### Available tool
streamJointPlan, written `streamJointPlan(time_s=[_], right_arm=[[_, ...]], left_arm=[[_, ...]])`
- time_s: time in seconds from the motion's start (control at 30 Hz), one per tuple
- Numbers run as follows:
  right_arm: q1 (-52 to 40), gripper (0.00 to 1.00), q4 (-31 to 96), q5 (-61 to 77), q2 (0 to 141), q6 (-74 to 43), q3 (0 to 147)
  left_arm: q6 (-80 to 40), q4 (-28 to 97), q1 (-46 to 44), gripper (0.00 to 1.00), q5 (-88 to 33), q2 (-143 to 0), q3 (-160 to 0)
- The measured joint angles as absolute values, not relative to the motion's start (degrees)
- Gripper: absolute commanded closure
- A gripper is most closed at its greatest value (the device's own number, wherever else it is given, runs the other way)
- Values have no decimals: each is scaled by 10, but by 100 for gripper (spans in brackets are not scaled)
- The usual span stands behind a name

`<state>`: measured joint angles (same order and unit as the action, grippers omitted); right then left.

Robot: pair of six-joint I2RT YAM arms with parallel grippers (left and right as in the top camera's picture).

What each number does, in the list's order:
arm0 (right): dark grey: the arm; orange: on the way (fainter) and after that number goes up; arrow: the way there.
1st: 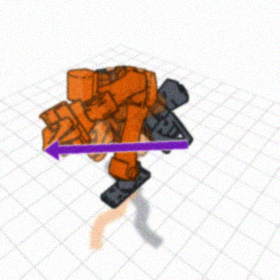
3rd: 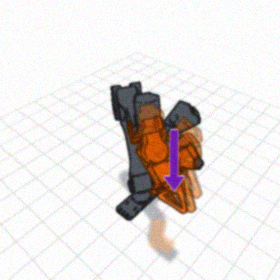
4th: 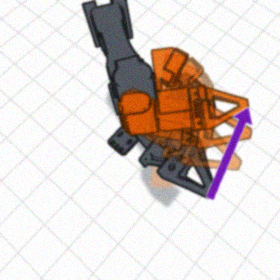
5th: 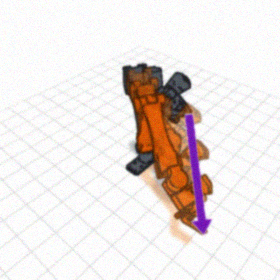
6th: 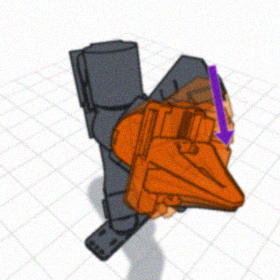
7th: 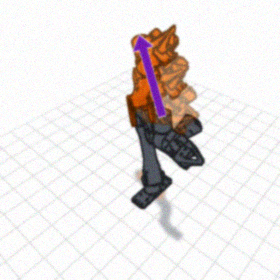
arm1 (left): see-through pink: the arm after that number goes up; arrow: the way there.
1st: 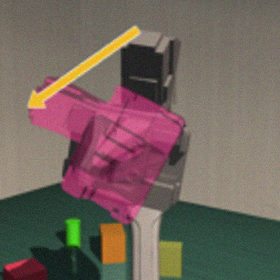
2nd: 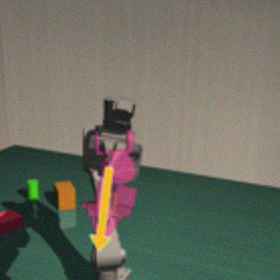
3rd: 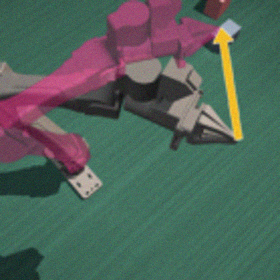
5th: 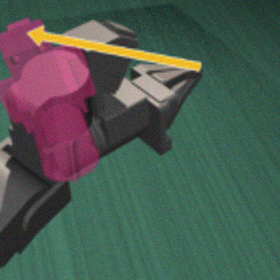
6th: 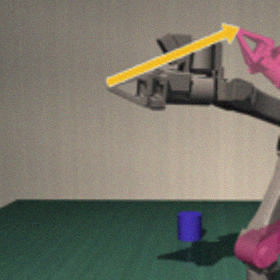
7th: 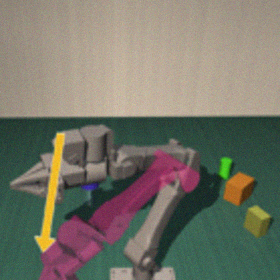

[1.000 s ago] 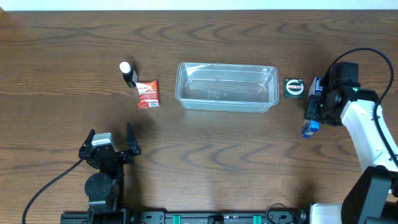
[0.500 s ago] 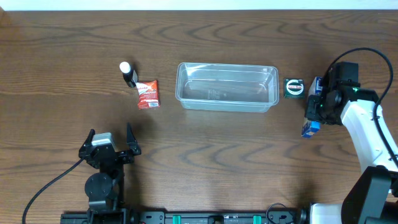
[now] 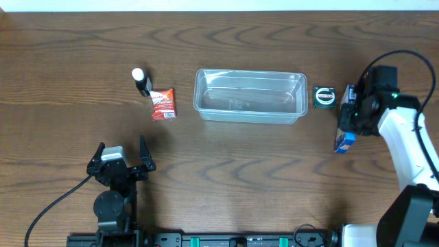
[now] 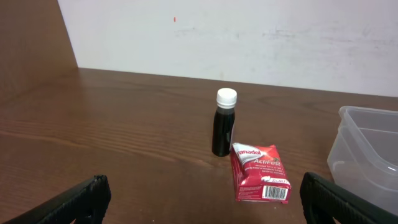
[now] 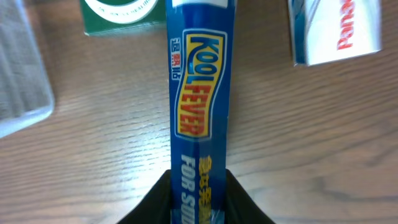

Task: Pack container
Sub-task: 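Lift the blue box with the right gripper and carry it over the container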

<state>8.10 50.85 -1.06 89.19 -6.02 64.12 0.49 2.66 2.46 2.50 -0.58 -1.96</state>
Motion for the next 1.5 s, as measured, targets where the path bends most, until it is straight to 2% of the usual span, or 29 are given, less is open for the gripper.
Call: streamJointPlan(time_s=[0.4,0.73,1.1,1.3,1.5], right_arm=[[23,85,623,-9,865,44,885],[15,85,556,35,862,83,890],[-70,86,515,101,862,194,891],[-110,96,510,170,862,287,891],[-136,96,510,245,862,358,891]], left_arm=[[5,27,25,2,25,-6,-20],[5,27,25,2,25,-6,-20],[5,27,25,2,25,-6,-20],[5,27,25,2,25,-6,-20],[5,27,25,2,25,-6,-20]])
